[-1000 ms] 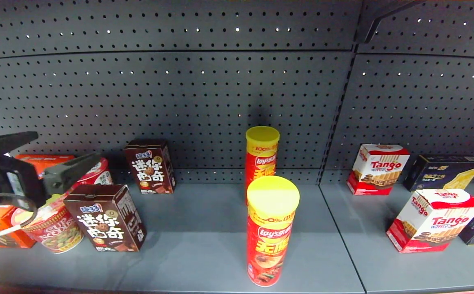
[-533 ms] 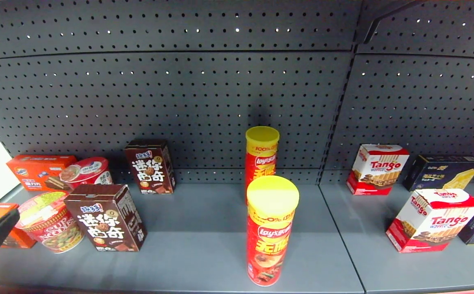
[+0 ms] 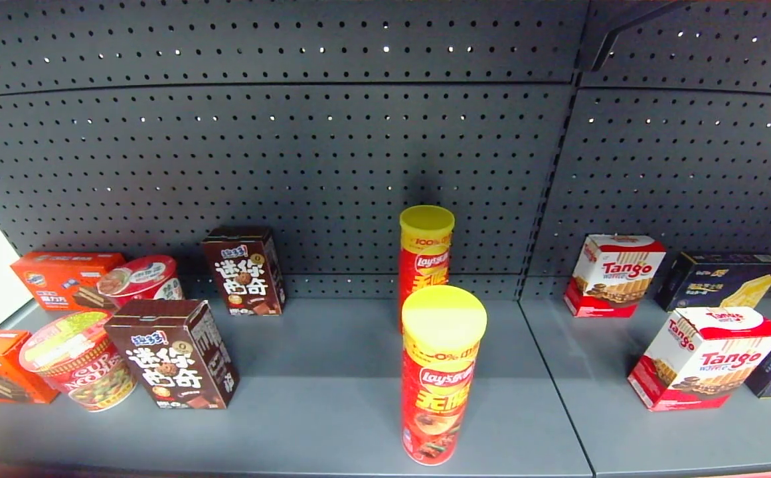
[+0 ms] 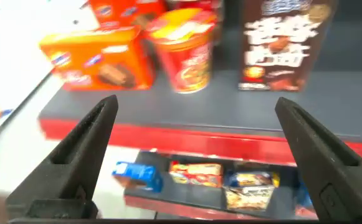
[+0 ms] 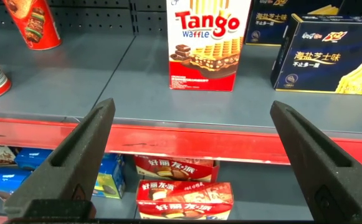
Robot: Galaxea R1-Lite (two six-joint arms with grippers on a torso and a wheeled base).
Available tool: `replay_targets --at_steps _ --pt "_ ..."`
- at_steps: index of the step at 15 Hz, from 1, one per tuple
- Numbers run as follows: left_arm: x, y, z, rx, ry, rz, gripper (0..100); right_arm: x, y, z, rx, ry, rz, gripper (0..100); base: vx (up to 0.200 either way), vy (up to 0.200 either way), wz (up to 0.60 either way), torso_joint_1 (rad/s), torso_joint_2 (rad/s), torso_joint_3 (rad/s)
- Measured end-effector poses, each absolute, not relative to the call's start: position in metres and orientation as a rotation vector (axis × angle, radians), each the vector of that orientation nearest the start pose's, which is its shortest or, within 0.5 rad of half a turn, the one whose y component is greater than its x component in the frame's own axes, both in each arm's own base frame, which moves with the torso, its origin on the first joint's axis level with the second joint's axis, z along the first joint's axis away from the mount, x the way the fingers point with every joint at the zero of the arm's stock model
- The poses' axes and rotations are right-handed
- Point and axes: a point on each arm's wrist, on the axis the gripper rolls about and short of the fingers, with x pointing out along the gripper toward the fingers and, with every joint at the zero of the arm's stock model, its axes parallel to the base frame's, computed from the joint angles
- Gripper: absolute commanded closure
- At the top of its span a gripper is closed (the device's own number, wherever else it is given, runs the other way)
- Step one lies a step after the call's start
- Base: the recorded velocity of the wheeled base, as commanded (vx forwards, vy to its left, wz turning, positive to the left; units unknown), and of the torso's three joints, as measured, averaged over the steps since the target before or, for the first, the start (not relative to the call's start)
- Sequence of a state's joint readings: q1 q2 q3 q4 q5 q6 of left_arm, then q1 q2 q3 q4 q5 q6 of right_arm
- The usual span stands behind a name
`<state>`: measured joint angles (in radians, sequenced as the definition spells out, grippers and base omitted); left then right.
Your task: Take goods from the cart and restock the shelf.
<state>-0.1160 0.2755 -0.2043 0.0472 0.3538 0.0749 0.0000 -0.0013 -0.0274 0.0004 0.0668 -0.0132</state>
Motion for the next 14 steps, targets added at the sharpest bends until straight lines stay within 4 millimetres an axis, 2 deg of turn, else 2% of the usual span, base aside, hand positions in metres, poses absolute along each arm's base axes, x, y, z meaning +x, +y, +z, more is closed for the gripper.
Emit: replay_targets --at_steps 4,9,14 --pt "-0.012 0.010 0.122 0.071 0.113 0.295 0 -0.025 0.002 0.083 -0.012 -0.024 0.071 0 0.000 0.000 0.00 0.000 0.00 0.000" --pt "-0.017 0.009 0.088 -0.019 0.086 0.259 0 -0.025 0.002 0.083 -0.011 -0.025 0.071 0 0.000 0.000 0.00 0.000 0.00 0.000" --pt "-0.018 0.008 0.083 -0.057 0.076 0.202 0 -0.025 0.002 0.083 -0.011 -0.025 0.071 0 0.000 0.000 0.00 0.000 0.00 0.000"
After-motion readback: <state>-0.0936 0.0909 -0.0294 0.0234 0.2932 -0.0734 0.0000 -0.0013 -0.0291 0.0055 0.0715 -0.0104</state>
